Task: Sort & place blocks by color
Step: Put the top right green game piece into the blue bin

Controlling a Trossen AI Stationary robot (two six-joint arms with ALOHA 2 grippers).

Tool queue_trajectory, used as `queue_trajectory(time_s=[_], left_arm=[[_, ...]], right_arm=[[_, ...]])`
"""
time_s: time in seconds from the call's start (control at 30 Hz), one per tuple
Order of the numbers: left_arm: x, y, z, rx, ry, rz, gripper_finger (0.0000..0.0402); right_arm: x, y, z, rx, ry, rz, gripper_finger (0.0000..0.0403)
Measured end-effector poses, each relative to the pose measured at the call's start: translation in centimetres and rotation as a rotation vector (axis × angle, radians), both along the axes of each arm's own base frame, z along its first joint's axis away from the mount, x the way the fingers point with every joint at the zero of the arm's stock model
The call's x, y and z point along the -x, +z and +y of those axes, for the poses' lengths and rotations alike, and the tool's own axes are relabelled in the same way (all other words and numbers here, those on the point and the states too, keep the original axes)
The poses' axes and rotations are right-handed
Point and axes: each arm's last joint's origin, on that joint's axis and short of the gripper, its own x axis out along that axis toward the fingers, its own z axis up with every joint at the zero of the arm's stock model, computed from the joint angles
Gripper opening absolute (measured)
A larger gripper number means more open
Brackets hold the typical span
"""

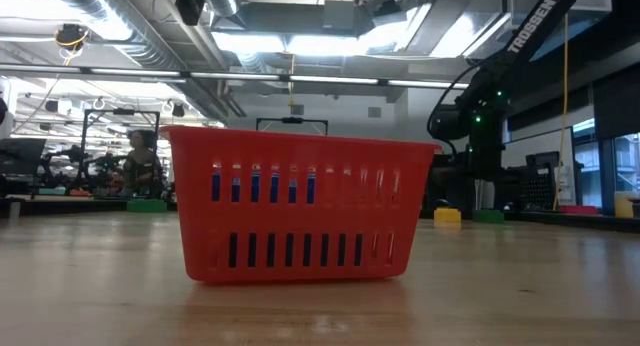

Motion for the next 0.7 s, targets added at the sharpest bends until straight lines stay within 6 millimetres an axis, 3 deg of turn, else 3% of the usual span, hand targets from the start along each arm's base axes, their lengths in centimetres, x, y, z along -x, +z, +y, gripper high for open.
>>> queue_trajectory(time_s=[0.43,0.7], left_arm=[[0.00,0.00,0.00,0.000,0.000,0.000,0.0000],[0.00,0.00,0.00,0.000,0.001,0.000,0.0000]], right_arm=[[0.00,0.04,0.00,0.003,0.000,0.000,0.0142],[0.01,0.14,0.01,0.004,0.022,0.004,0.0144]])
